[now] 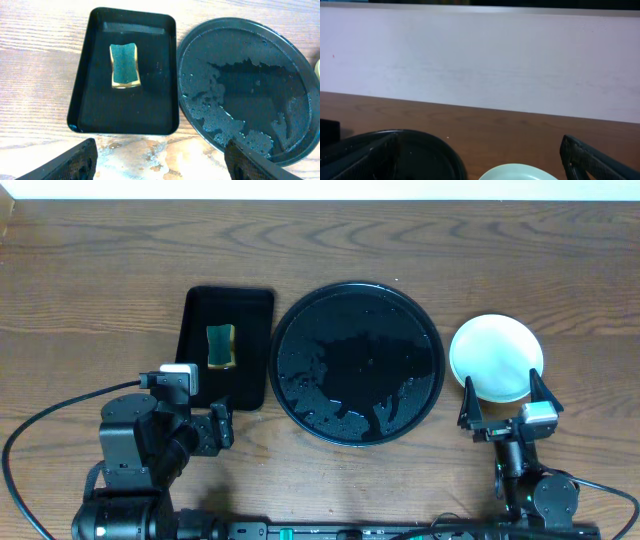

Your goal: Clean dirty plates on tray and stack at the side

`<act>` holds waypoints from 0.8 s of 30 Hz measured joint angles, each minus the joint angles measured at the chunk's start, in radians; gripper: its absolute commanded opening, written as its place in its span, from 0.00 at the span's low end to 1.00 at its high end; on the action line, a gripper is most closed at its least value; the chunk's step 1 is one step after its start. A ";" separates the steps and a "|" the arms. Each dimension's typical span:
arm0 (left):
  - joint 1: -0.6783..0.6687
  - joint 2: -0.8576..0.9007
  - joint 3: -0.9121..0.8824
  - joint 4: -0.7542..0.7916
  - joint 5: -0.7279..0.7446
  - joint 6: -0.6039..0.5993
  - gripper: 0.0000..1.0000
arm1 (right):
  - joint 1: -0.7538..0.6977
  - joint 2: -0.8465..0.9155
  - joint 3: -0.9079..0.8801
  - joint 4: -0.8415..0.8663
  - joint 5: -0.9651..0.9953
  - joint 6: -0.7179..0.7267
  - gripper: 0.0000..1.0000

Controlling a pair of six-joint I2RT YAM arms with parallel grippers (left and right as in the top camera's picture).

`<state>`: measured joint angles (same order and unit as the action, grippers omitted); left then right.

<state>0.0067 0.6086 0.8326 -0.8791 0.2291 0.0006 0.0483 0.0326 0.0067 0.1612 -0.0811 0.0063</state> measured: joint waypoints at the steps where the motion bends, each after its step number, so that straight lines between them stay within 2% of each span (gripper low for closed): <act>1: 0.000 0.000 0.000 0.000 0.000 0.000 0.82 | 0.000 -0.010 0.000 -0.018 0.000 0.000 0.99; 8: 0.000 0.000 -0.001 0.000 0.000 0.000 0.82 | 0.000 -0.019 0.000 -0.225 0.001 0.000 0.99; 24: 0.000 0.000 -0.002 0.000 0.000 0.000 0.82 | 0.000 -0.021 0.000 -0.225 0.001 0.000 0.99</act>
